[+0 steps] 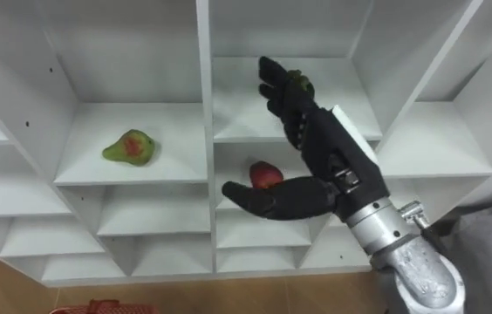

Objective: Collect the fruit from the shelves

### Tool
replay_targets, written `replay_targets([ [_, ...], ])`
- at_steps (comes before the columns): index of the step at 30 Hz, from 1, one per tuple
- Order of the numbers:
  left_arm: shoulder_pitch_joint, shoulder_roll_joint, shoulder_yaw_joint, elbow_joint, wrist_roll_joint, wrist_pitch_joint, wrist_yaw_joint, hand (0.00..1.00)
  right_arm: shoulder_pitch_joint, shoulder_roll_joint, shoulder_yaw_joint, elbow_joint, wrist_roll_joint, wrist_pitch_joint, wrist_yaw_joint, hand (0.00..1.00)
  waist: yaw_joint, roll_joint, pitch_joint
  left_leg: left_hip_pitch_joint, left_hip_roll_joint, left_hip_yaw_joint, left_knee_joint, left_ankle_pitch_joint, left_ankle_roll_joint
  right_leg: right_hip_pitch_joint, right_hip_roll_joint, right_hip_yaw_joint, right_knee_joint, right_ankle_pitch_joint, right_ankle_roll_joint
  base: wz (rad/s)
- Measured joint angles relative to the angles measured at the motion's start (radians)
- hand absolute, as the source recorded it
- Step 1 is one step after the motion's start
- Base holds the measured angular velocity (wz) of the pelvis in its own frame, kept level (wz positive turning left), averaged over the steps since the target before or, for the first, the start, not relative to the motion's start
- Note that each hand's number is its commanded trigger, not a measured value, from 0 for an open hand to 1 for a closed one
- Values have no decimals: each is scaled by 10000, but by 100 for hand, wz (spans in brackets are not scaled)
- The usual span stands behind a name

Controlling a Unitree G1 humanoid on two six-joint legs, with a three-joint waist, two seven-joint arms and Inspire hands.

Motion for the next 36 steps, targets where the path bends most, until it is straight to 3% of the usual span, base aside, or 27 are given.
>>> replay_targets([
  [9,161,-42,33,-24,45,4,100,100,0,-24,-625,-258,-239,0,-1064,0,-20,0,-7,29,-6,4,-9,0,0,11,2,25,20,5,-4,-1],
  [19,254,-38,65,-27,40,29,308,100,-80,-131,-704,-369,-401,-3,-2008,0,-203,16,8,117,-7,-34,-43,-2,1,111,9,24,6,5,-4,0],
  [23,261,-39,64,-45,254,93,357,100,-192,-268,-484,-370,-393,-3,-2216,0,-137,50,8,129,-5,-17,-29,-2,0,115,13,32,8,6,-5,-1],
  [29,149,-126,63,-111,464,154,547,100,-279,-272,-384,-367,-342,-2,-2406,0,311,66,10,171,-9,-19,-52,-2,0,124,29,104,8,6,-5,-2],
  [36,83,-194,-13,-205,469,347,492,100,-993,-165,63,454,53,5,-2412,0,330,105,37,109,-5,-82,-40,-2,0,128,16,-7,-3,6,-5,3],
])
